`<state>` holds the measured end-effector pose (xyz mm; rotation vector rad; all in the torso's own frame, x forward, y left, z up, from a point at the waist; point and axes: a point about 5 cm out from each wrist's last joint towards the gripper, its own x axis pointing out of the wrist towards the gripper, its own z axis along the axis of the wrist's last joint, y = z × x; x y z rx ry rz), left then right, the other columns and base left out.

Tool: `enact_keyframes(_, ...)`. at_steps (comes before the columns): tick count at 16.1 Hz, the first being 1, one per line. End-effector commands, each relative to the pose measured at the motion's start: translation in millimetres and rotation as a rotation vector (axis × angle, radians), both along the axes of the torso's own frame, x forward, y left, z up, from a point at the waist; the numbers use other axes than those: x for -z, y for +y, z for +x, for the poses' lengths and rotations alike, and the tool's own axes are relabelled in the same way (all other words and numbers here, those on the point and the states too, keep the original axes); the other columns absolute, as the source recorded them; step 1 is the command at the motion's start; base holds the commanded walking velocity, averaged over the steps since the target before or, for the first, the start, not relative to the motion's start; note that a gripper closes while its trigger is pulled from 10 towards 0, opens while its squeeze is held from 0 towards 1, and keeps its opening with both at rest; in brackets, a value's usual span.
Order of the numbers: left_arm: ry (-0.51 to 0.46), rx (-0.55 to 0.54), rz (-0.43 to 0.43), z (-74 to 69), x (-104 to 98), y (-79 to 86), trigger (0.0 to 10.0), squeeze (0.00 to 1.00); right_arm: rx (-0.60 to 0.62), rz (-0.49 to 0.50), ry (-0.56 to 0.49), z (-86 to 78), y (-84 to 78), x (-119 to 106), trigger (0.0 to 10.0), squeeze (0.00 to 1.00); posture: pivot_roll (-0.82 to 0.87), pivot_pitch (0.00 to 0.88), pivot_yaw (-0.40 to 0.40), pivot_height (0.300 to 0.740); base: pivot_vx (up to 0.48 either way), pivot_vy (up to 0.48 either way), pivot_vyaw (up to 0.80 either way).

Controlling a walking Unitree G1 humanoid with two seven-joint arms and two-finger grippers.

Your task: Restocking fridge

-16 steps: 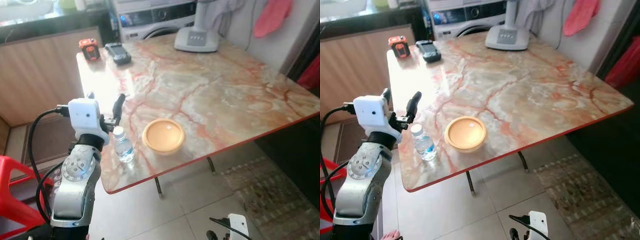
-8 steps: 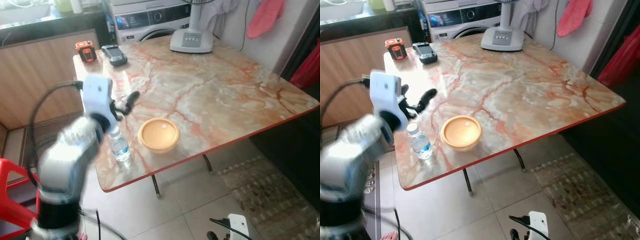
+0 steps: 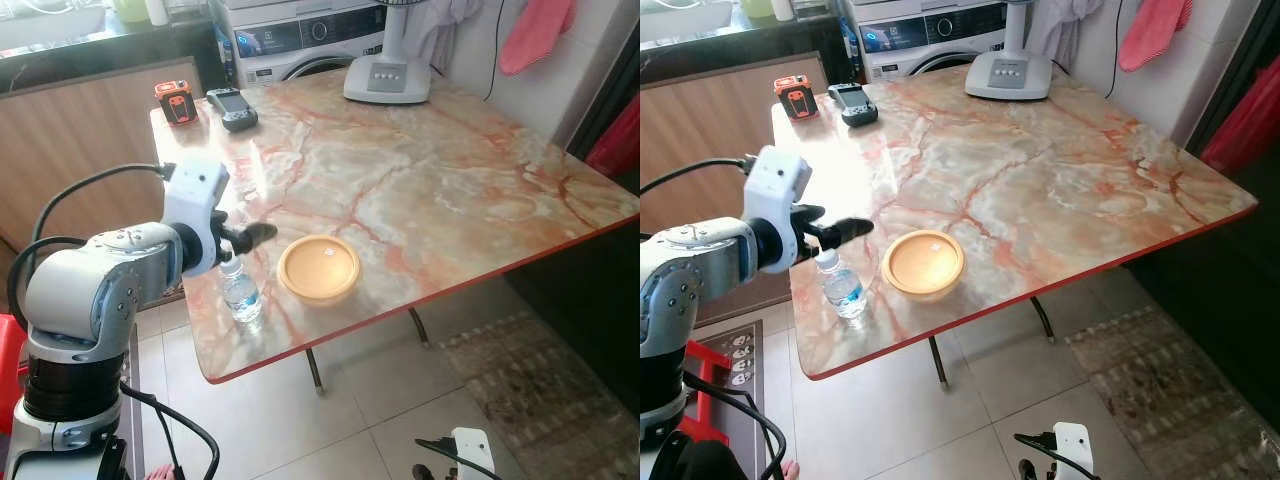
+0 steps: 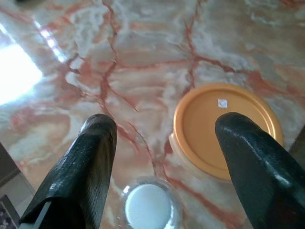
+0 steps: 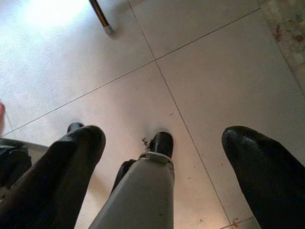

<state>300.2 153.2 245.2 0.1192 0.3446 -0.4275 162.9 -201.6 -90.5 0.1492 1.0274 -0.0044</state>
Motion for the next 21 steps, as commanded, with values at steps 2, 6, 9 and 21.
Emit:
enact_keyframes(2,0.075,-0.004,0.039,-1.0,5,5.0,10.0,0.0,-0.009,-0.007,0.016,-4.1,-0.5,2,10.0,0.0,0.2,0.029,0.04,0.74,0.0,0.0,0.0)
enact_keyframes(6,0.113,-0.045,0.089,-3.4,11,15.7,10.0,0.0,-0.015,-0.004,0.019,-5.1,-0.8,2,10.0,0.0,0.21,0.022,0.037,0.74,0.0,0.0,0.0)
enact_keyframes(9,0.129,-0.054,0.081,-4.0,15,16.9,10.0,0.0,-0.021,0.0,0.02,-5.1,-1.2,2,10.0,0.0,0.21,0.026,0.032,0.74,0.0,0.0,0.0)
enact_keyframes(21,0.147,-0.086,0.101,-4.9,23,23.3,10.0,0.0,-0.032,0.009,0.023,-5.1,-1.3,2,10.0,0.0,0.21,0.039,0.026,0.74,0.0,0.0,0.0)
